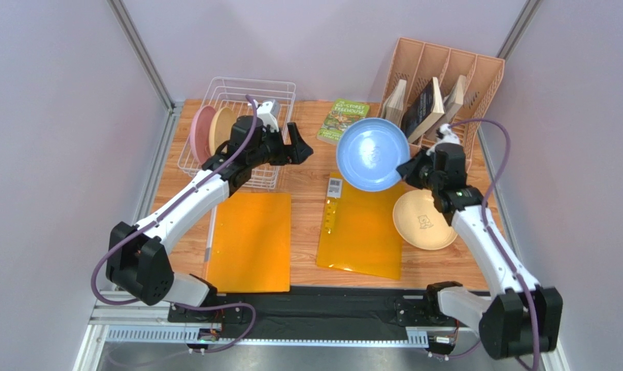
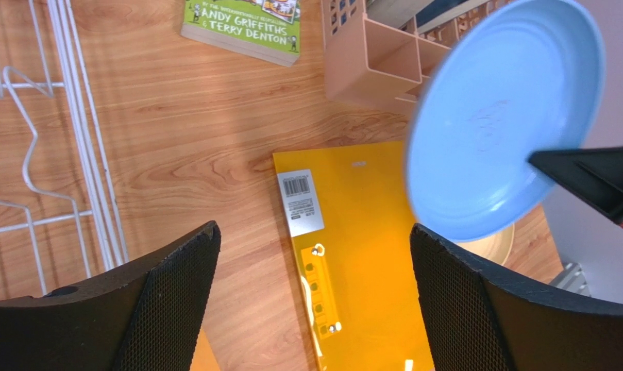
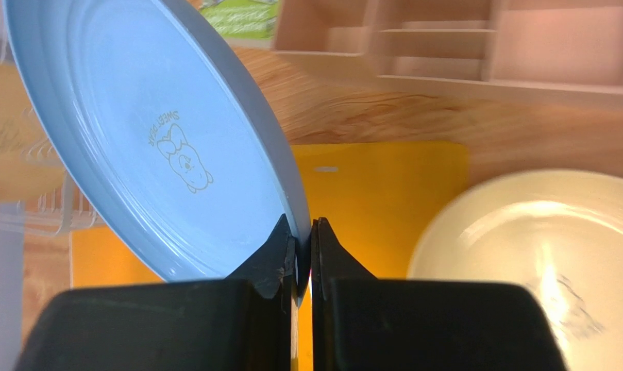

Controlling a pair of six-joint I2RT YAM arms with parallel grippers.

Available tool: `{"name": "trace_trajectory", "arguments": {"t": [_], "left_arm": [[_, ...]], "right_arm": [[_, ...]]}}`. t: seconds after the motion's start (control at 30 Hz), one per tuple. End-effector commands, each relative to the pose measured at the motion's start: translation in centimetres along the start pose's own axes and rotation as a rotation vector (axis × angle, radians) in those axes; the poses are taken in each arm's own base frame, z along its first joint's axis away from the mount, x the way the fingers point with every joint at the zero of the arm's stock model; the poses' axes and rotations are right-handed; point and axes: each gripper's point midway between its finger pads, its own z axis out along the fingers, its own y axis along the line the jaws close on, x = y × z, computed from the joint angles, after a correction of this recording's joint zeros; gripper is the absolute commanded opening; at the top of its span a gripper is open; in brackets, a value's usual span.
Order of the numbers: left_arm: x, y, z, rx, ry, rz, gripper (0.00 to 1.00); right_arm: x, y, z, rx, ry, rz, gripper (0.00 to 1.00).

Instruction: Unload the plates from the dish rack

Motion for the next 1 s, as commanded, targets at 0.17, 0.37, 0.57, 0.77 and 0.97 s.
{"name": "trace_trajectory", "arguments": {"t": [0.17,0.37,0.57,0.77,0.97], "left_arm": [[-2.2,1.0,-1.1,-0.078,-0.055,0.118,0.96],[-1.6,1.7,-1.8,-0.112,-0.039,0.136,0.96],[-1.2,2.0,-2.1,-0.12,-0.038,0.139,0.96],[-1.3,2.1,-1.9,-0.127,-0.037,0.143,0.96],[-1.1,2.8,-1.7,-0.155,-0.034,0.146,0.96]], "right_arm": [[3.4,-10.4,-10.0,0.538,-0.142,0.333,0.0],[6.1,-14.5,-12.8,0.701,-0.237,0.411,0.0],[8.9,-17.2,-12.9,0.806,-0.242,0.451,0.0],[9.3,-17.7,-12.1,0.808,-0.25,0.438,0.0],[8.8,-17.4,-11.2,0.773,-0.255,0.427,0.19]]}}
